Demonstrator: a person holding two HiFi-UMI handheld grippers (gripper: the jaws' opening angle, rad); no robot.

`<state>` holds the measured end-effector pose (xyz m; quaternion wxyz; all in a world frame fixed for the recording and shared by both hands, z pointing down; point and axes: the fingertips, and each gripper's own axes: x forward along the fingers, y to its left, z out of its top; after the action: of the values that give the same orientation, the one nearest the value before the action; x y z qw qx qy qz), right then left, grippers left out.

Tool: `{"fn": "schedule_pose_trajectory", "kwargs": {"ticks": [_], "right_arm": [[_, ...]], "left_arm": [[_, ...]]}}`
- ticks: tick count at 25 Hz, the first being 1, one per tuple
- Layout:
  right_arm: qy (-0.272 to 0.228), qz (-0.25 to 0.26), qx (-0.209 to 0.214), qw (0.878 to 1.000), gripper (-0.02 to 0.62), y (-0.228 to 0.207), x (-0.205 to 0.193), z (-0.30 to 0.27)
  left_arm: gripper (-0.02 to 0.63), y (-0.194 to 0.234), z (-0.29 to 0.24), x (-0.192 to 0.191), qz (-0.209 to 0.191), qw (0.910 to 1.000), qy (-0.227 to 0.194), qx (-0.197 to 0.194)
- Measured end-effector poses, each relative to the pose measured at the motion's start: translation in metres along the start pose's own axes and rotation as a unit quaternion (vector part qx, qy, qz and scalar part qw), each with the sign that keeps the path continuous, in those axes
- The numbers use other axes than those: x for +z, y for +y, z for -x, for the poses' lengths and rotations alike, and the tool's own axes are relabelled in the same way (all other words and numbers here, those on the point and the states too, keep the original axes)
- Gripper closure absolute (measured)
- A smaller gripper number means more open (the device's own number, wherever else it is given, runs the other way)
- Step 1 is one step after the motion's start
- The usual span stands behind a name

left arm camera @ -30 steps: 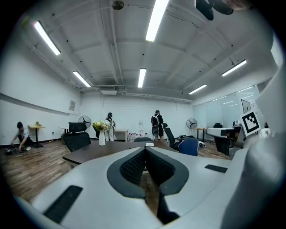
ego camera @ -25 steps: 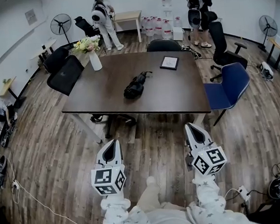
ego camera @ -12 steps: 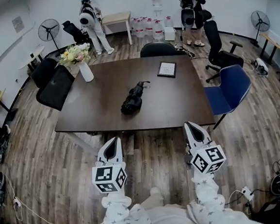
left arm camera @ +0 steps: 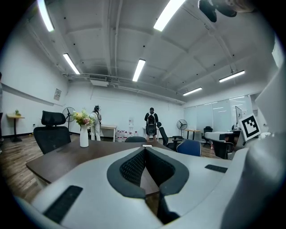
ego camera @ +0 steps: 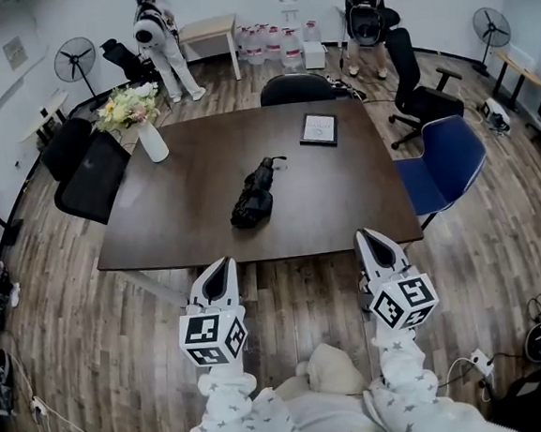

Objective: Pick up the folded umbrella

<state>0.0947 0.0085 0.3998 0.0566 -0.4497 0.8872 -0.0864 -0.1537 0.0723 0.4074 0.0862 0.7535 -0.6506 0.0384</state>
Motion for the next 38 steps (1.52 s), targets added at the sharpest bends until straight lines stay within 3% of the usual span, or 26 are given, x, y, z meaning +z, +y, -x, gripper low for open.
{"fn": "schedule_pose_trajectory", "kwargs": {"ticks": [15,19,28,38], "right_arm": [[0.019,-0.016,0.011,1.000,0.574,-0.035,-0.020,-0.117],[0.017,-0.015,0.021,1.000,0.574,-0.053,-0.010,-0.160],[0.007,-0.012,0.034,0.999,0.574,-0.089,0.011,-0.247],[0.024,-0.027,0.035,0.999,0.574,-0.125,-0.001,-0.297]], "left_arm": [[0.581,0.055,-0.096,-0.008,0.015,0.9995,0.026,0.013],[0.581,0.073,-0.134,0.008,0.020,0.9994,0.018,0.024],[0.581,0.089,-0.225,0.040,0.026,0.9995,0.016,-0.004],[0.580,0.098,-0.293,0.018,0.024,0.9963,0.083,-0.002]]}}
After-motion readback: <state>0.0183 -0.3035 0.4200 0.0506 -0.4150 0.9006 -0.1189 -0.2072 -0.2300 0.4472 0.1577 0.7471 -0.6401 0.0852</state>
